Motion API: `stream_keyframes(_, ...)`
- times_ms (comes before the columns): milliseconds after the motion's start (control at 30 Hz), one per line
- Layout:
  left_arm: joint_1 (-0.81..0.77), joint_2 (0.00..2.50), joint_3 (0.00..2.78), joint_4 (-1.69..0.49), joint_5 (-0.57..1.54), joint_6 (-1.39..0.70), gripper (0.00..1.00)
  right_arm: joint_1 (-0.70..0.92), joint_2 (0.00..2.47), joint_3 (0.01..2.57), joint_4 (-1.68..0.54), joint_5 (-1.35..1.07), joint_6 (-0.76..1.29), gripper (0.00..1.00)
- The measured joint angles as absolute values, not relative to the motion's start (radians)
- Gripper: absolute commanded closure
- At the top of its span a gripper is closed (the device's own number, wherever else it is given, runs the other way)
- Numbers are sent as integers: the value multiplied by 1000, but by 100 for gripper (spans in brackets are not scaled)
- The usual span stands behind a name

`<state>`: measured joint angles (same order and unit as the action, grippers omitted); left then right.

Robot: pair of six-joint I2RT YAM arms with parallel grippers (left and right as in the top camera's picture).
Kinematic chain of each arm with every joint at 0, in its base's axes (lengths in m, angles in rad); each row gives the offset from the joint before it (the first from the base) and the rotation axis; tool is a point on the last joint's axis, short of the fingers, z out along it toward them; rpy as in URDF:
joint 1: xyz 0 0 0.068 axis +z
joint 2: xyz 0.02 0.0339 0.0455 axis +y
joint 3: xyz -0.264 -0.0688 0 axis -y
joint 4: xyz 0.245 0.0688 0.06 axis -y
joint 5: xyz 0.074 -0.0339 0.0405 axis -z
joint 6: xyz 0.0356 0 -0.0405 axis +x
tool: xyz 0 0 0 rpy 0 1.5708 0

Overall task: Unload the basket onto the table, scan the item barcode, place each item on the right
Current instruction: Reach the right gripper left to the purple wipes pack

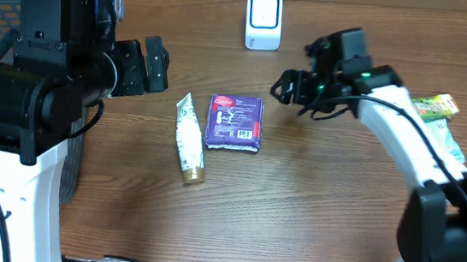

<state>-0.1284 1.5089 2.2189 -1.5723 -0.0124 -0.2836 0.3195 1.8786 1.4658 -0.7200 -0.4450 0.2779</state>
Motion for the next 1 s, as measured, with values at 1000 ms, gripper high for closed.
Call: stream_keyframes(1000,-128,1509,2219,-1572,-12,-284,0,353,2150,1464,-430,-551,161,51)
